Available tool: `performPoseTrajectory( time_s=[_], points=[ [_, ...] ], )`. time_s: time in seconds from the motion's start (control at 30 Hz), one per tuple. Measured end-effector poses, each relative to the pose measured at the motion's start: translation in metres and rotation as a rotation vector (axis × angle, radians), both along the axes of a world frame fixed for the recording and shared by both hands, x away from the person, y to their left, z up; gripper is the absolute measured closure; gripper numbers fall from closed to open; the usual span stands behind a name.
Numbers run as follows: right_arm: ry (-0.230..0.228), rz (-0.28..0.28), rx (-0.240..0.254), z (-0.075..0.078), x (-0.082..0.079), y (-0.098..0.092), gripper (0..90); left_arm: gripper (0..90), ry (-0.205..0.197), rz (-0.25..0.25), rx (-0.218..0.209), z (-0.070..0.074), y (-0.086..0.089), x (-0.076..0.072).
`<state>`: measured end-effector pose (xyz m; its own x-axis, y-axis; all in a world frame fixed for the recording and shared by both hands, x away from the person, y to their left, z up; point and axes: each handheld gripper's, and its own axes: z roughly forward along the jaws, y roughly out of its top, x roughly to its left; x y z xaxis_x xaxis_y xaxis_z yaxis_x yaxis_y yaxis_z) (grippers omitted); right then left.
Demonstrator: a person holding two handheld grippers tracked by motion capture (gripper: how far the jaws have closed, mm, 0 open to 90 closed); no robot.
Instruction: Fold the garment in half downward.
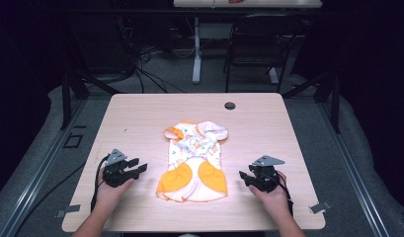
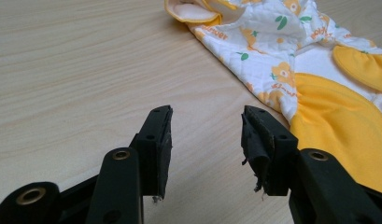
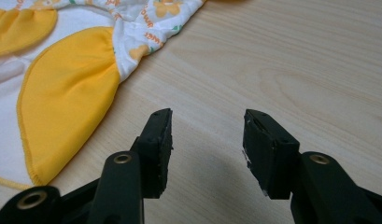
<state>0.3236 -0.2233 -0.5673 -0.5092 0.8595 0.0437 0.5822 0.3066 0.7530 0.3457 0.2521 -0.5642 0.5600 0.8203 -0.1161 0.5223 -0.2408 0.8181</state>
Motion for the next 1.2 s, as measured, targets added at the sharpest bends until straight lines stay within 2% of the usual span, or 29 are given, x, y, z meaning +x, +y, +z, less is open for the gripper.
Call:
performPoseTrajectory(
  time_s=[0.17, 0.23, 0.27, 0.3, 0.33, 0.37, 0.4, 0.43, 0.47, 0.6, 0.7, 0.83, 0.9, 0.97, 1.2],
  points=[
    [0.007, 0.008, 0.007, 0.001, 0.003, 0.004, 53.6, 53.4, -0.007, -0.008, 0.02, 0.0, -0.006, -0.002],
    [0.014, 0.025, 0.019, 0.001, 0.005, 0.009, 55.3, 53.4, -0.007, -0.022, 0.018, 0.0, -0.011, -0.003],
    [0.012, 0.052, 0.015, 0.001, 0.006, 0.015, 56.7, 54.7, -0.004, -0.024, 0.014, 0.0, -0.012, -0.004],
    [0.007, 0.063, 0.022, 0.001, 0.006, 0.02, 58.1, 58.7, -0.005, -0.037, 0.011, 0.0, -0.014, -0.004],
    [0.007, 0.063, 0.022, 0.001, 0.006, 0.02, 58.1, 58.7, 0.001, -0.05, 0.004, 0.0, -0.016, -0.005],
    [0.017, 0.101, 0.015, 0.001, 0.007, 0.029, 63.7, 66.3, 0.01, -0.061, -0.012, -0.001, -0.019, -0.005],
    [0.017, 0.101, 0.015, 0.001, 0.007, 0.029, 63.7, 66.3, 0.019, -0.074, -0.016, -0.001, -0.021, -0.006],
    [-0.002, 0.134, 0.004, 0.002, 0.006, 0.036, 71.5, 71.6, 0.026, -0.092, -0.02, -0.002, -0.026, -0.006],
    [-0.002, 0.134, 0.004, 0.002, 0.006, 0.036, 71.5, 71.6, 0.033, -0.101, -0.015, -0.002, -0.029, -0.006],
    [-0.017, 0.178, 0.017, 0.006, 0.005, 0.047, 81.6, 83.0, 0.039, -0.158, 0.006, -0.005, -0.048, -0.007],
    [0.001, 0.214, 0.012, 0.001, 0.006, 0.055, 83.5, 89.2, 0.036, -0.193, 0.024, -0.006, -0.06, -0.008],
    [0.028, 0.248, -0.006, -0.003, 0.006, 0.059, 83.3, 89.4, 0.045, -0.238, 0.06, -0.01, -0.07, -0.009],
    [0.043, 0.285, -0.029, -0.007, 0.006, 0.064, 83.2, 89.5, 0.054, -0.248, 0.078, -0.014, -0.074, -0.01],
    [0.049, 0.291, -0.032, -0.008, 0.005, 0.065, 83.2, 89.5, 0.064, -0.264, 0.107, -0.017, -0.077, -0.011],
    [0.053, 0.317, -0.042, -0.009, 0.002, 0.065, 83.7, 89.8, 0.066, -0.279, 0.118, -0.018, -0.079, -0.016]
  ],
)
